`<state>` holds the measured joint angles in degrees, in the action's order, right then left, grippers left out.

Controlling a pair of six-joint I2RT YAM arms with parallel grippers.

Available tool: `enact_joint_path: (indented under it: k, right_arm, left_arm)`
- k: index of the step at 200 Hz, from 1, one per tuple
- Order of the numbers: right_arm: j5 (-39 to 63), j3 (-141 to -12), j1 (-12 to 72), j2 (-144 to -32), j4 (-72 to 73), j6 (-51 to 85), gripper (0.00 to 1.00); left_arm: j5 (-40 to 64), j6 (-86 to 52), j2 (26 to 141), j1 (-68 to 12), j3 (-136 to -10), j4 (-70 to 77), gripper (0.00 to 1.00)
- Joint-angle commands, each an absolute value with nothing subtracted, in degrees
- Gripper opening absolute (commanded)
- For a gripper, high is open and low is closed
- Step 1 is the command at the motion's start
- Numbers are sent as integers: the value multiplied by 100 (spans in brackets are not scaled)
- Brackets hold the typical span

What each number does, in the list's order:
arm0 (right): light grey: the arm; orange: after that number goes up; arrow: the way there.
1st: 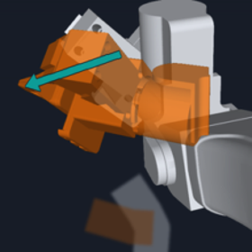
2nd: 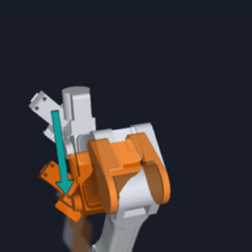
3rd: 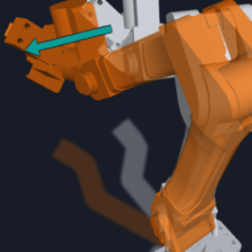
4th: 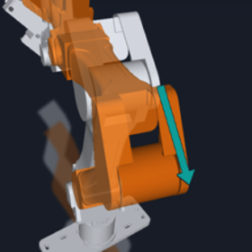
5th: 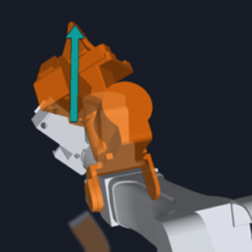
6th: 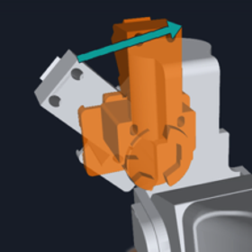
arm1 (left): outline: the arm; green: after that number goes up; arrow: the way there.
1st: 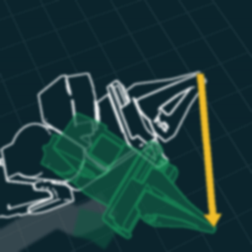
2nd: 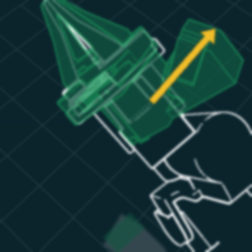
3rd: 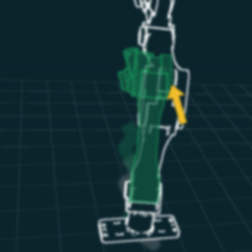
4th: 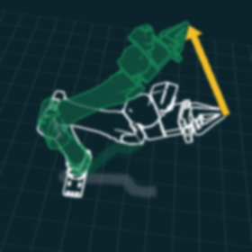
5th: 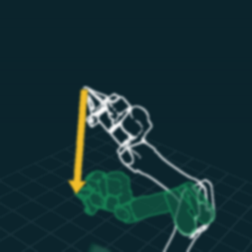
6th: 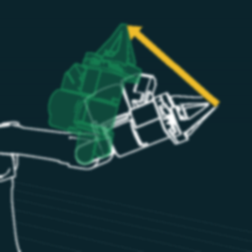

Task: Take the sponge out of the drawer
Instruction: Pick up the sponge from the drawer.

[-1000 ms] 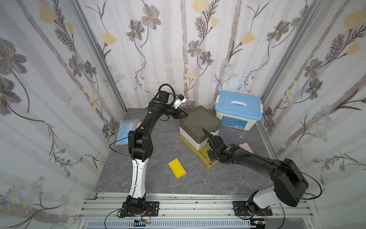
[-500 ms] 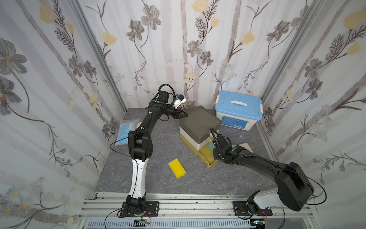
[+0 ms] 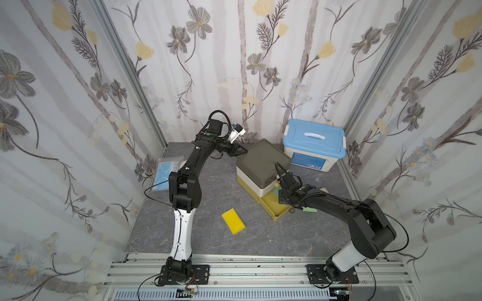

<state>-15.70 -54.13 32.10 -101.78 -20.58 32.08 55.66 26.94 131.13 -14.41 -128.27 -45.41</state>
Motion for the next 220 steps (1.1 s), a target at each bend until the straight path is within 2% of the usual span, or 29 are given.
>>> enact_joint_path:
  k: [1,66,83,91,112,131,220]
  right_arm:
    - [-1557,-5396,3175,-10331,-1771,3260,57]
    - [-1511,-5212,3140,-10799,-1641,3232,57]
    - [-1509,-5202,3116,-10878,-1641,3228,52]
    - [-1508,-5188,3111,-10906,-1632,3224,46]
    - [-1529,-5167,3080,-10917,-1617,3209,18]
    - [-1562,-5177,3066,-10866,-1668,3190,0]
    - [-1650,-5597,3116,-9959,-2540,2895,0]
  left_arm:
    - [5203,2915,13210,-1489,-12771,-5616,25]
    - [5193,2927,13219,-1482,-12771,-5634,25]
    - [5187,2927,13219,-1473,-12771,-5634,25]
    - [5187,2924,13212,-1475,-12771,-5629,25]
    - [5186,2925,13219,-1475,-12779,-5633,25]
    - [5195,2918,13211,-1470,-12779,-5634,25]
    - [5226,2883,13210,-1474,-12789,-5608,25]
